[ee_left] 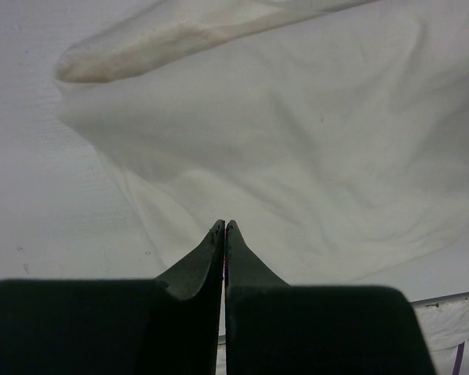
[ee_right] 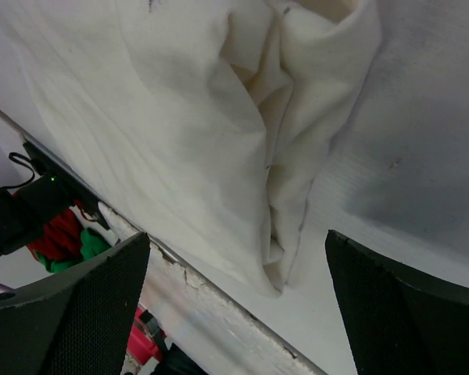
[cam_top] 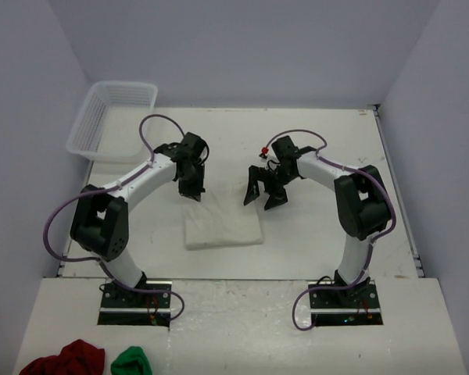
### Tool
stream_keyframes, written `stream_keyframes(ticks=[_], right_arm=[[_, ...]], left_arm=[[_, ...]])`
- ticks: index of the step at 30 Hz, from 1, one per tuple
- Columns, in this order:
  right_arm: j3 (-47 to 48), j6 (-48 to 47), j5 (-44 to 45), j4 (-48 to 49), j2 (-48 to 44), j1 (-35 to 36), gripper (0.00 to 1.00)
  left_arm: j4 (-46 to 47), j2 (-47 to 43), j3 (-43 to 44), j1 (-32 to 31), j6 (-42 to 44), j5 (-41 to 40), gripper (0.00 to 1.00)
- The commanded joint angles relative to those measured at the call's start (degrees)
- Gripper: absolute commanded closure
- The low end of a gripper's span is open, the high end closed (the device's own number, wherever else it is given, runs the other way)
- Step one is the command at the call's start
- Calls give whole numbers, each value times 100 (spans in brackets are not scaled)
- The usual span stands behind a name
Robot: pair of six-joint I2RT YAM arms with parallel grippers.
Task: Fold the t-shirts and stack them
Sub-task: Put the neatly folded tshirt into the corner of the board with the right arm
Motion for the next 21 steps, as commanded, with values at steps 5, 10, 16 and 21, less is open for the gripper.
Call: stream_keyframes(ticks=[5, 10, 16, 21], right_arm=[[-276, 227, -105, 611, 359, -72, 7], [-609, 481, -123, 1155, 535, -80, 7], [-909, 771, -114, 1578, 834, 112, 7], [-1023, 956, -70, 1912, 1071, 367, 6]], left_arm=[[54, 287, 261, -35, 63, -11, 100], [-95, 585, 261, -35, 63, -317, 100], [-104, 1113, 226, -35, 36, -477, 100], [-8, 1455, 183, -35, 36, -460, 100]])
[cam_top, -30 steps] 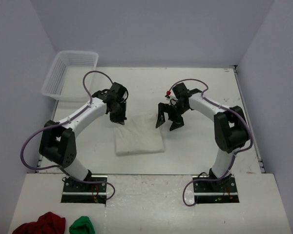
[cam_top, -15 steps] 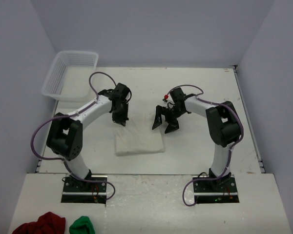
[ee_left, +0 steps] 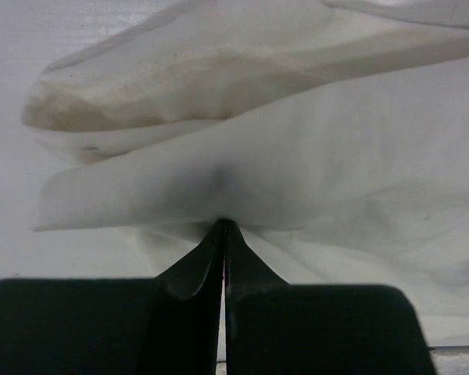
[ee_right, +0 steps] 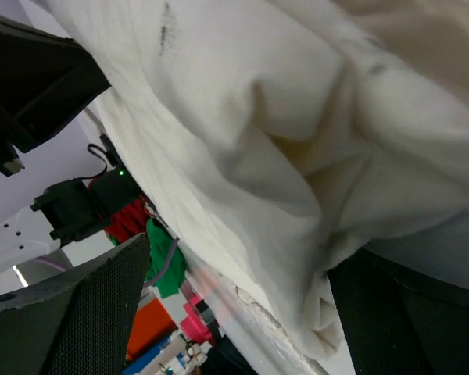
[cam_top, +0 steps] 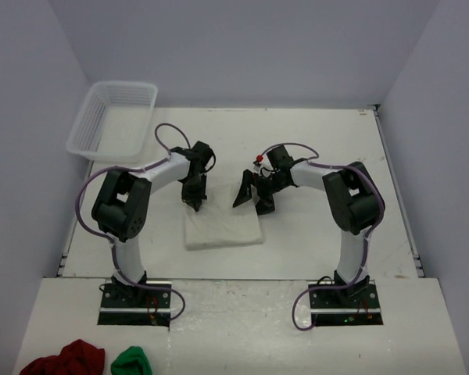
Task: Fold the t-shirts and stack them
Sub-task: Put the neatly folded tshirt into the corner of the board with the right arm
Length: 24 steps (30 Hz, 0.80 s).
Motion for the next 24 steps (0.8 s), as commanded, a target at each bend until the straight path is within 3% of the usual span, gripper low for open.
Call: stream_keyframes(ticks=[1, 8, 14, 24], right_arm=[[-361, -89, 957, 345, 619, 278, 6], [-308, -124, 1089, 293, 734, 305, 8], [-563, -27, 1327, 389, 532, 314, 25], [-660, 105, 1748, 258, 312, 305, 38]], left_arm=[[36, 215, 32, -35, 34, -118, 100], [177, 320, -118, -35, 43, -57, 100], [98, 241, -118, -35, 78, -127, 100], [54, 127, -250, -35, 60, -153, 100]])
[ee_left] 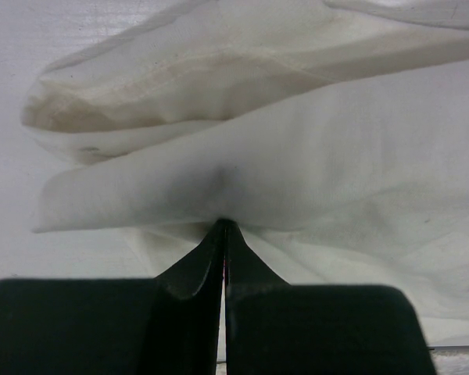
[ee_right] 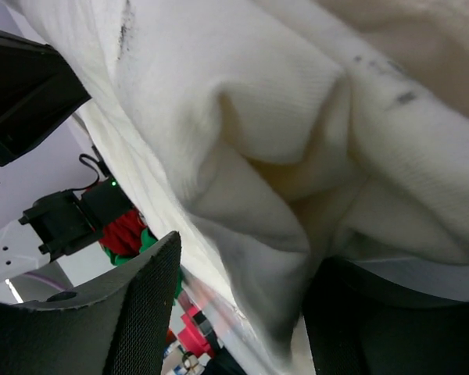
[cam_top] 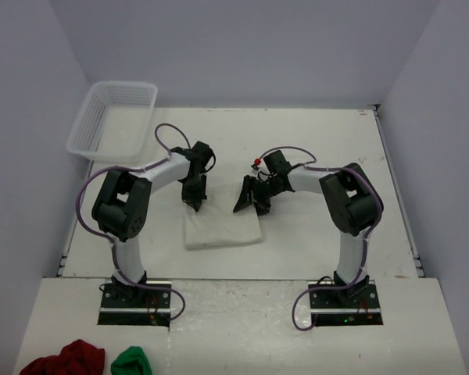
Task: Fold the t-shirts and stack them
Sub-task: Put the neatly folded tshirt into the corner of the board with the right arm
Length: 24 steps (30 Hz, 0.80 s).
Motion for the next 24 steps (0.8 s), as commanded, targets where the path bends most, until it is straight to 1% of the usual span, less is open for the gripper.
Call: stream_keyframes(ticks=[1, 6, 10, 11, 12, 13, 18, 22, 24], right_arm=[[-312, -302, 1633, -431, 325, 82, 39], [-207, -267, 1677, -519, 395, 82, 53], [4, -275, 1791, -712, 474, 82, 75], [65, -319, 1808, -791, 475, 82, 89], [118, -319, 1965, -870, 466, 73, 97], [214, -319, 2010, -992, 448, 82, 100], [724, -618, 2511, -1660, 220, 91, 100], [1540, -942, 3108, -2520, 97, 91, 100], [2014, -987, 3293, -2951, 105, 91, 100]], left_arm=[[54, 96, -259, -35, 61, -162, 100], [72, 9, -364, -35, 69, -162, 100], [37, -132, -286, -35, 87, -258, 100], [19, -237, -259, -35, 122, -268, 100], [10, -325, -224, -35, 139, -276, 100], [-7, -430, -137, -35, 148, -285, 100], [-279, -1212, 180, -35, 245, -478, 100], [-560, -1757, 374, -35, 219, -759, 100], [-526, -1968, 156, -35, 184, -760, 100]])
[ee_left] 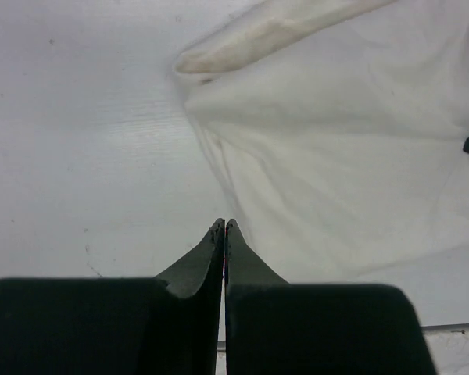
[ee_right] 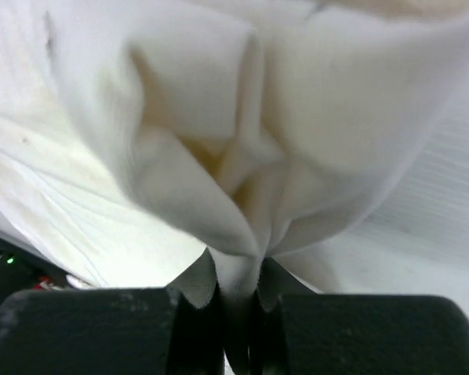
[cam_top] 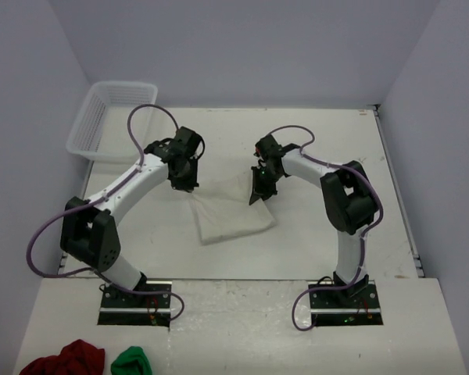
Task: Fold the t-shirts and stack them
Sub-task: Put the neatly folded tshirt into the corner of the board with the right arm
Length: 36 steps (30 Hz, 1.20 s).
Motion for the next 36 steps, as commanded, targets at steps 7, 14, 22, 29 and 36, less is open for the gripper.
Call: stream_keyframes(ticks=[7, 14, 22, 29, 36], right_arm=[[1851, -696, 1508, -1610, 136, -65, 100], [2652, -898, 2070, -1857, 655, -231, 100], [3557, -1127, 2825, -1998, 1217, -618, 100], [4908, -1407, 3433, -2297, 1744, -1198, 100], [6009, -1988, 3837, -2253, 2325, -1830, 100]], left_arm=[[70, -788, -306, -13, 33, 94, 100], [114, -1017, -438, -127, -99, 437, 100], [220, -1386, -904, -189, -152, 455, 100], [246, -1553, -1176, -365, -178, 472, 100], [422, -1720, -1449, -382, -240, 578, 100]])
